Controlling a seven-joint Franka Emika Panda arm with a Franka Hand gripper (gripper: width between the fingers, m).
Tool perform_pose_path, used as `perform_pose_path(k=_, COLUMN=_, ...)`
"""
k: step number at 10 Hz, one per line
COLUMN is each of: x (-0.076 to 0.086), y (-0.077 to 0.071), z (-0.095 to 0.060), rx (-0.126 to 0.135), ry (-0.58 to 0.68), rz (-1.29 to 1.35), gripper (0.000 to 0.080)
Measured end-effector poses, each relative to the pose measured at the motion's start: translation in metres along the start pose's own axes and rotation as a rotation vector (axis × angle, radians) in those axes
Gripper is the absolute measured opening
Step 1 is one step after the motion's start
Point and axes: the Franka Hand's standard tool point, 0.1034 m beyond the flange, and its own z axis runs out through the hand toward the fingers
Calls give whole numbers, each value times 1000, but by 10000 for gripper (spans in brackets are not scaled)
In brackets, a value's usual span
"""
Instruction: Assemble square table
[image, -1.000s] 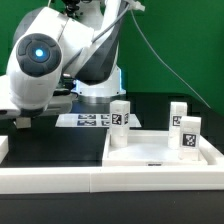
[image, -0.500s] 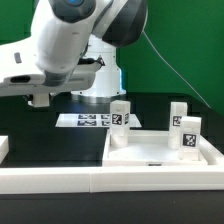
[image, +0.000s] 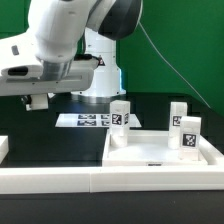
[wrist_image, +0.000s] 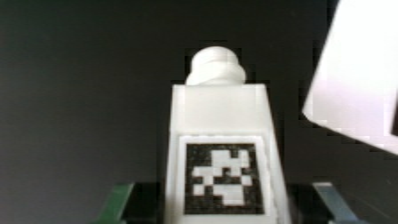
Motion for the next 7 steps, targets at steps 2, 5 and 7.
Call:
perform_pose_path(k=2, x=14, y=-8, z=-30, rx=7, ry=117, rz=13, gripper=290)
perform_pose_path(k=5, x=21, y=-12, z=-41, rx=-57, ry=334, rz=-43, gripper=290)
perform_pose_path(k=7, x=21, y=-6, z=-41, rx=-69, ry=461, rz=-41, gripper=290)
